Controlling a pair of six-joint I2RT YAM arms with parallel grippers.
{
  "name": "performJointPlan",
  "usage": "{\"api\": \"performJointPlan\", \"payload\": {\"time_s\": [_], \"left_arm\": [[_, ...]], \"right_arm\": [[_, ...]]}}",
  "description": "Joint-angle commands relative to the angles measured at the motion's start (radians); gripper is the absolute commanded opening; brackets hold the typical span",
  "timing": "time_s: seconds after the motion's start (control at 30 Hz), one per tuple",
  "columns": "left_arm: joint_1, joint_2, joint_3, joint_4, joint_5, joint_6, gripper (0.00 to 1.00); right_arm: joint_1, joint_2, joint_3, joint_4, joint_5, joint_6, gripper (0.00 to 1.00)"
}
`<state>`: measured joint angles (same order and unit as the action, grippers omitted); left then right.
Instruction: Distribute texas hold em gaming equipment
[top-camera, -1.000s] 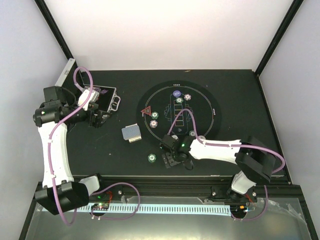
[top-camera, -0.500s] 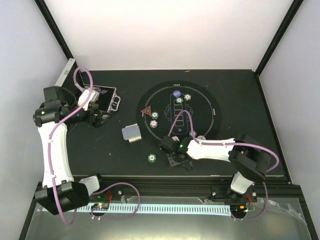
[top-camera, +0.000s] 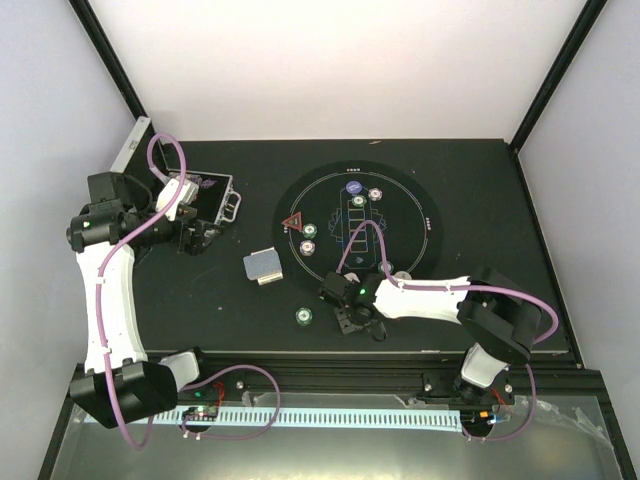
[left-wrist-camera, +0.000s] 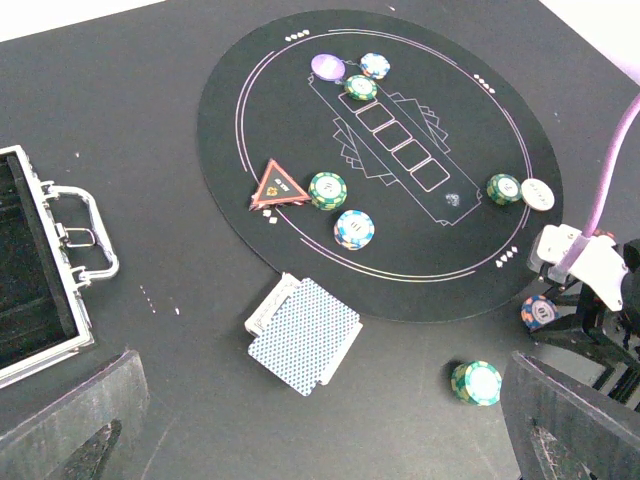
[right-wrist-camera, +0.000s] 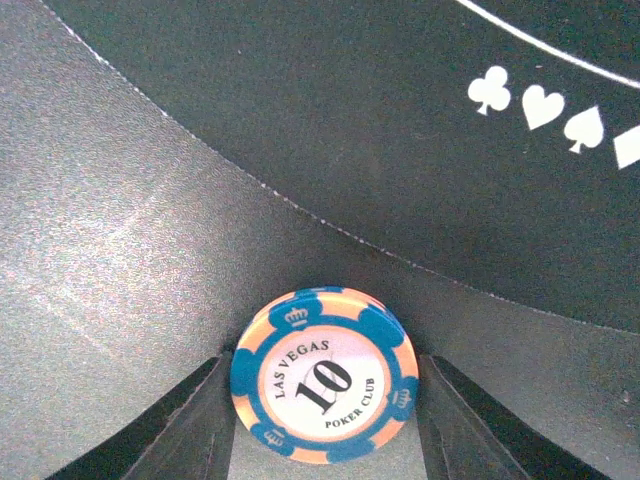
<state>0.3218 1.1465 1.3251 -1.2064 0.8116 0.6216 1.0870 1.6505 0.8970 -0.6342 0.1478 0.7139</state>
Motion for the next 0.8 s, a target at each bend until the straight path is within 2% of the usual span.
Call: {"api": "performJointPlan", "payload": {"time_s": [0.0,0.3,0.77], "left_arm": [[0.01,0.001,0.006,-0.019,0.016,0.02,0.99],[0.01,0.003,0.004,-0.021,0.015,0.018,0.99],[0.01,0.0,0.004,-0.021,0.015,0.015,0.99]], "right_arm": [[-0.004,-0.018,0.023,-0.03,0.007,-0.007,0.52],[-0.004,-0.014,0.028,-0.037,0.013,-0.019,0.53],[-0.004,-0.035,0.054,-0.056,0.016,-0.041,0.3]]}}
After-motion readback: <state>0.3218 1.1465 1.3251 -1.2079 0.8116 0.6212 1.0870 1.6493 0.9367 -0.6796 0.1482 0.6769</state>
